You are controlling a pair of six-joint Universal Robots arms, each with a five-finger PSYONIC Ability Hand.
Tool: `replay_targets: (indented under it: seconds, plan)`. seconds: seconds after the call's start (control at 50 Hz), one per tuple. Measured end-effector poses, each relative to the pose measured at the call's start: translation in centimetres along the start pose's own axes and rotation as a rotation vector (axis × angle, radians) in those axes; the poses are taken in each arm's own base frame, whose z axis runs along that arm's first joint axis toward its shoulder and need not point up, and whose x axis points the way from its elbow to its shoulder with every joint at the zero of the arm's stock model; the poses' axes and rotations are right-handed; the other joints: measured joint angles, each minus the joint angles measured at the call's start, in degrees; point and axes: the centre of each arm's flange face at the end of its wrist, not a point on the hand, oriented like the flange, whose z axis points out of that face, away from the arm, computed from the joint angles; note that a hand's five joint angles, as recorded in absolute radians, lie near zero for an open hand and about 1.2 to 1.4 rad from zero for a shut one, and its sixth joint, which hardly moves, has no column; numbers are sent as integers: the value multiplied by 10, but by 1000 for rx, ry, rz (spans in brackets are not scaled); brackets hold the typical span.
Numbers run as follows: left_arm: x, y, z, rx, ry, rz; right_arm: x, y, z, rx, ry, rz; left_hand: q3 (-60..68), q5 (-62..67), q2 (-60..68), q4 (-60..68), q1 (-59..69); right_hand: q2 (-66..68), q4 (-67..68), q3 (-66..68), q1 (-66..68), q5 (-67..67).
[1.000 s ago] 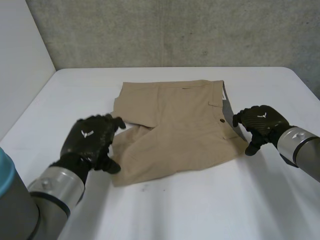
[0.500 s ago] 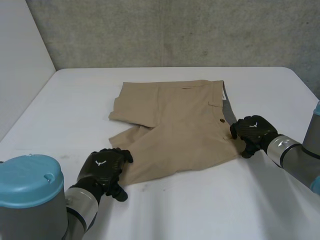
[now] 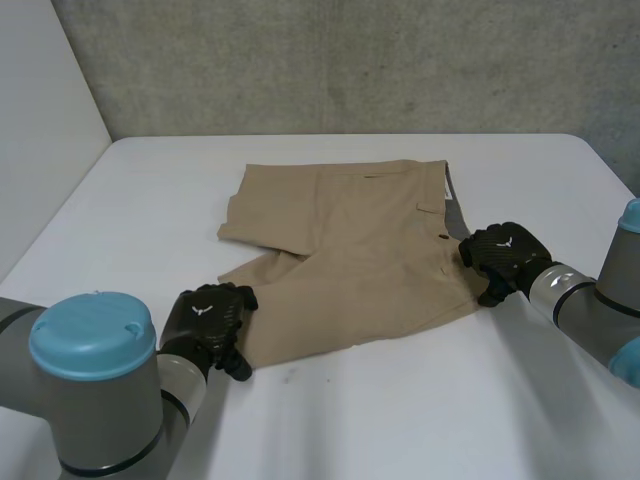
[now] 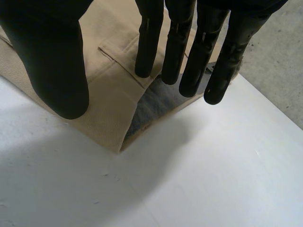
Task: Fold the shorts.
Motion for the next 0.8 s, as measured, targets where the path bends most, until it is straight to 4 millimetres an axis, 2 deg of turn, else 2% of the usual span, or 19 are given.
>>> replay_targets:
  seconds: [0.36, 0.64, 0.76, 0.8]
  plan:
    - [-7, -2, 20, 15, -31, -4, 3, 0, 1, -12, 26, 1, 0, 0, 0, 0, 0, 0, 1, 1, 0, 0]
    - [-5, 2, 41, 54, -42, 136, 3, 1, 0, -17, 28, 4, 0, 0, 0, 0, 0, 2, 1, 1, 2, 2]
    - [-5, 1, 43, 64, -42, 145, 3, 2, 1, -18, 27, 5, 68, 61, 72, 66, 82, 26, 30, 32, 20, 17]
    - [-5, 0, 45, 70, -42, 144, 3, 3, 1, -19, 25, 5, 170, 160, 174, 167, 184, 110, 110, 114, 88, 67]
